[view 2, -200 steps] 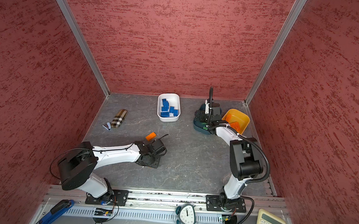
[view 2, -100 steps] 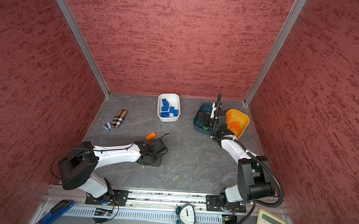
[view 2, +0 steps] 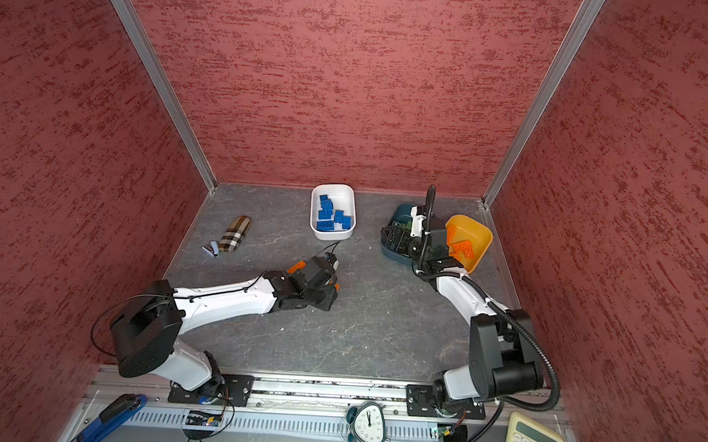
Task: Sort the legos into containers by color
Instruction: 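Lift the orange brick with the left gripper toward the right gripper, which grasps it, then drop the orange brick into the yellow tub with right while left grasps another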
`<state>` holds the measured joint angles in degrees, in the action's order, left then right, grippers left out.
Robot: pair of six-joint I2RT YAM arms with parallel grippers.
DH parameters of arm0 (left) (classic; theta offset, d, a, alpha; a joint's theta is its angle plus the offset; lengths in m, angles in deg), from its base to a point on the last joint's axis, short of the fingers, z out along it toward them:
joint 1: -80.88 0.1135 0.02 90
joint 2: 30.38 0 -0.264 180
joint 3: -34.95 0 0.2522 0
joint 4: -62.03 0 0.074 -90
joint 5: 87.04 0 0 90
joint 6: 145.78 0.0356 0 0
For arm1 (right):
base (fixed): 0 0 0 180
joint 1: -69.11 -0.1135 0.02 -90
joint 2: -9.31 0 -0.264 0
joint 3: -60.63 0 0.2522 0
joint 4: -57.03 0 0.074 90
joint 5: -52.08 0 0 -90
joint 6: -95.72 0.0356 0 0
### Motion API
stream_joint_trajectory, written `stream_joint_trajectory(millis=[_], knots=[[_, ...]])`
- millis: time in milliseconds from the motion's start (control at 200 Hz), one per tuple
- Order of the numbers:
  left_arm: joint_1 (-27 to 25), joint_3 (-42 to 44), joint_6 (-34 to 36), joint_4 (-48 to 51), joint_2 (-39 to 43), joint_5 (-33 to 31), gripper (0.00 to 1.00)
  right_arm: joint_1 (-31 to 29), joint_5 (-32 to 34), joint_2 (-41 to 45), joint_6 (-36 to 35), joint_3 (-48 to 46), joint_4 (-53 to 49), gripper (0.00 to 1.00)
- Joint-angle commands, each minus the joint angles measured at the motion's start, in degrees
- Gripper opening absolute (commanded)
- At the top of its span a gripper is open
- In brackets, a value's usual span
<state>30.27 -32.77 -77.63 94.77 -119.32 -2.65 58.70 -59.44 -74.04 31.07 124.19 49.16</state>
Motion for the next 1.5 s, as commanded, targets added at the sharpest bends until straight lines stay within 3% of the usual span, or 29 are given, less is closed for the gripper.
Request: stream_joint_trajectory(millis=[0, 195, 391, 561, 666, 957, 1107, 1232, 1292, 1342, 1398, 1438, 1493], knots=[[0.6, -2.8, 9.3, -10.3, -2.5, 2.6, 0.00, -0.6, -6.8, 1.0, 1.6, 1.5, -4.5, 0.95], [1.1, -8.4, 19.4, -16.7, -7.8, 6.7, 0.00, -1.8, -13.8, 1.3, 1.0, 2.1, -8.4, 0.91], [1.1, -8.3, 29.7, -27.3, -11.2, 10.6, 0.00, -3.2, -18.7, 3.3, -2.5, 1.6, -12.3, 0.89], [0.4, -11.4, 36.3, -25.2, -14.0, 10.6, 0.00, -3.7, -22.2, 4.4, -4.5, 0.1, -14.1, 0.75], [0.6, -11.8, 35.8, -25.9, -14.4, 12.3, 0.00, -3.9, -20.9, 4.6, -4.8, -0.4, -15.0, 0.63], [0.8, -11.4, 33.8, -29.2, -14.6, 12.6, 0.00, -3.9, -19.0, 2.9, -4.4, -1.1, -14.6, 0.51], [1.0, -11.6, 33.4, -29.5, -14.7, 12.7, 0.00, -3.9, -19.4, 2.6, -4.7, -0.3, -14.6, 0.26], [1.1, -12.5, 32.6, -28.6, -15.3, 11.0, 0.00, -3.7, -15.6, 4.4, -4.1, -0.3, -13.6, 0.13], [1.8, -13.6, 30.7, -27.2, -15.6, 9.9, 0.20, -3.3, -13.0, 5.4, -3.5, -0.2, -13.2, 0.06], [2.5, -13.7, 28.8, -27.1, -15.6, 9.3, 0.42, -2.8, -10.3, 6.2, -2.9, -0.1, -12.4, 0.00], [3.2, -12.7, 27.3, -28.8, -15.1, 7.6, 0.79, -1.8, -6.8, 7.3, -2.5, -0.4, -11.1, 0.00], [3.5, -11.1, 26.6, -31.5, -14.6, 5.4, 0.97, -0.9, -4.2, 8.1, -2.3, -0.6, -10.1, 0.00], [3.7, -9.0, 25.9, -35.2, -13.4, 1.7, 0.99, 0.5, 0.5, 8.9, -1.3, -0.9, -8.8, 0.00]])
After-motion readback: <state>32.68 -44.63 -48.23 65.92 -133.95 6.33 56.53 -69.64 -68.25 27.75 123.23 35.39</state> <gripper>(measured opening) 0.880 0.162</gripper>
